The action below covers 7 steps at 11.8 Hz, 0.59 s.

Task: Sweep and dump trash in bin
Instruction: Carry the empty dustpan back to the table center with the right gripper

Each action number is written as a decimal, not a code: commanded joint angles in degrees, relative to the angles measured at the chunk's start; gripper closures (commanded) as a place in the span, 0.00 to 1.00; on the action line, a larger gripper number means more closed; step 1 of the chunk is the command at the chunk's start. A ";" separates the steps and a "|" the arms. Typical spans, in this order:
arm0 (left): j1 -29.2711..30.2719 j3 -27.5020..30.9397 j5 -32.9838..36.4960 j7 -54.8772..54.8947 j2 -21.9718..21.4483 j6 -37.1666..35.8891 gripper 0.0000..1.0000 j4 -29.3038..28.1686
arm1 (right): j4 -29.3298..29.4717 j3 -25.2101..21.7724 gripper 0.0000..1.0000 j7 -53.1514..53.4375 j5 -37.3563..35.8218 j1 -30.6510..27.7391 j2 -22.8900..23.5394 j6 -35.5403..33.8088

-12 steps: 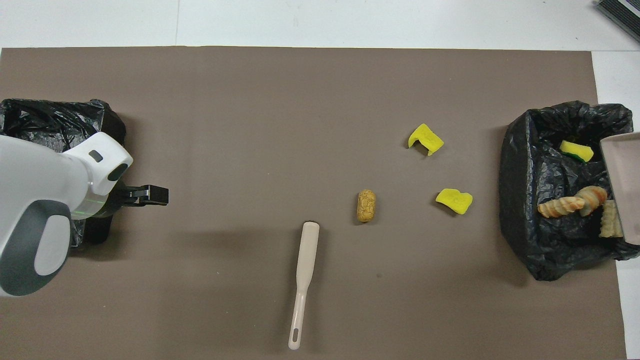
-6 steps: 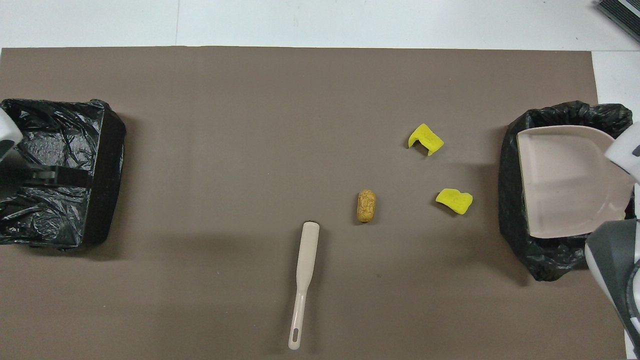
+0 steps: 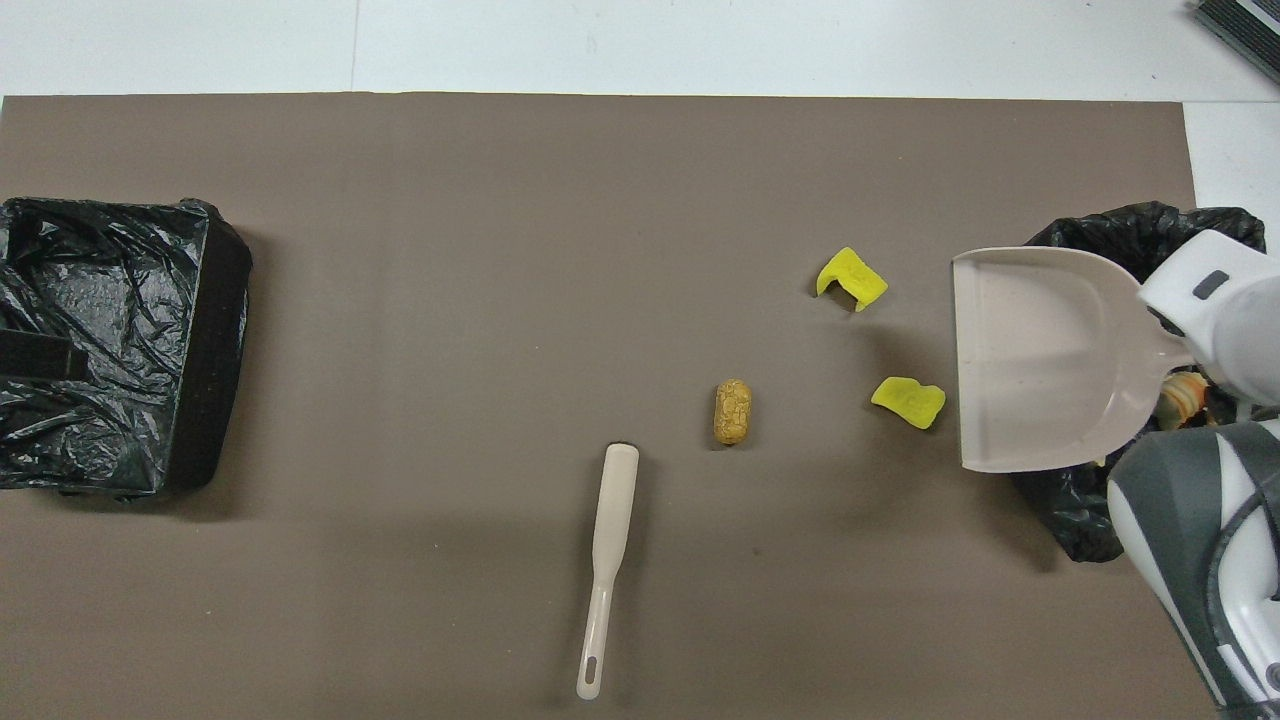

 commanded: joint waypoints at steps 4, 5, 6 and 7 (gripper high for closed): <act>-0.46 -0.62 1.11 -2.00 0.18 -3.47 0.00 0.71 | 0.94 0.05 1.00 25.52 11.41 9.10 0.85 -6.55; -0.46 -0.62 1.11 -5.76 0.18 -3.30 0.00 0.79 | 0.85 0.05 1.00 33.25 11.85 11.91 1.81 -7.00; -0.54 -0.62 1.11 -7.79 0.36 -2.78 0.00 0.88 | 0.85 0.05 1.00 39.07 12.81 13.68 2.86 -6.74; -0.81 -0.62 1.11 -7.99 0.44 -2.77 0.00 1.05 | 1.02 0.05 1.00 44.44 16.21 15.26 3.91 -6.30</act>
